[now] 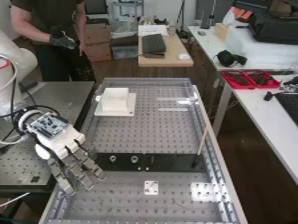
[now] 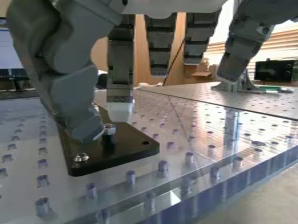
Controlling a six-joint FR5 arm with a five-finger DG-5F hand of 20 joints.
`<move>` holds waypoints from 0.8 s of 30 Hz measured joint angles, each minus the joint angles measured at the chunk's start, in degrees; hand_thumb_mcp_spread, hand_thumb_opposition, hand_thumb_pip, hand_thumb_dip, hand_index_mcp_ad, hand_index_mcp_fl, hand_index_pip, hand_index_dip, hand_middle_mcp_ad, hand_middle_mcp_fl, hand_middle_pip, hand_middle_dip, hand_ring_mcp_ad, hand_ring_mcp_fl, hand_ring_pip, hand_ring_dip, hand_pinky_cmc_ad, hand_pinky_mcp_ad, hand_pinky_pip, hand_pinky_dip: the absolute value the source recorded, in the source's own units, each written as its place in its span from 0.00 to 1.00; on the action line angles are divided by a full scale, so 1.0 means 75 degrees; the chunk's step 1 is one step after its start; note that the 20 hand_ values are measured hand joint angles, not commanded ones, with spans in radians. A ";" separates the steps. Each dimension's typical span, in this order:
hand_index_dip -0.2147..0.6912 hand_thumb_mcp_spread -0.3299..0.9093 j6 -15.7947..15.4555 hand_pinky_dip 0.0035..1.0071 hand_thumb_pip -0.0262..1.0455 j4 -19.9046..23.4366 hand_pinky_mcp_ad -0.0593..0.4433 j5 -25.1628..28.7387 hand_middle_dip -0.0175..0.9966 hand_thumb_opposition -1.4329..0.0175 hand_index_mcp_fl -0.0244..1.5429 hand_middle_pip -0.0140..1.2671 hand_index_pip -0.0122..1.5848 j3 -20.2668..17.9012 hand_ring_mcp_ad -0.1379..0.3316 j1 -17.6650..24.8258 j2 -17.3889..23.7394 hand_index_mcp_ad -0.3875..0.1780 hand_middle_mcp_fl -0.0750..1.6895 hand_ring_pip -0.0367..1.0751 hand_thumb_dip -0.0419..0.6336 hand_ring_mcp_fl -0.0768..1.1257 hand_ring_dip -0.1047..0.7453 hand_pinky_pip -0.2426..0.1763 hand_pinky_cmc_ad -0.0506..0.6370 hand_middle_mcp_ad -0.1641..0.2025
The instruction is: Grab the smaller nut and place it in the white container
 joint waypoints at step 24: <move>0.43 0.59 -0.0072 0.39 0.63 -0.0003 0.74 -0.0299 0.24 0.42 0.10 0.12 0.98 0.0146 0.60 -0.0209 -0.0196 0.47 0.11 0.11 0.44 0.07 0.25 0.36 0.65 0.63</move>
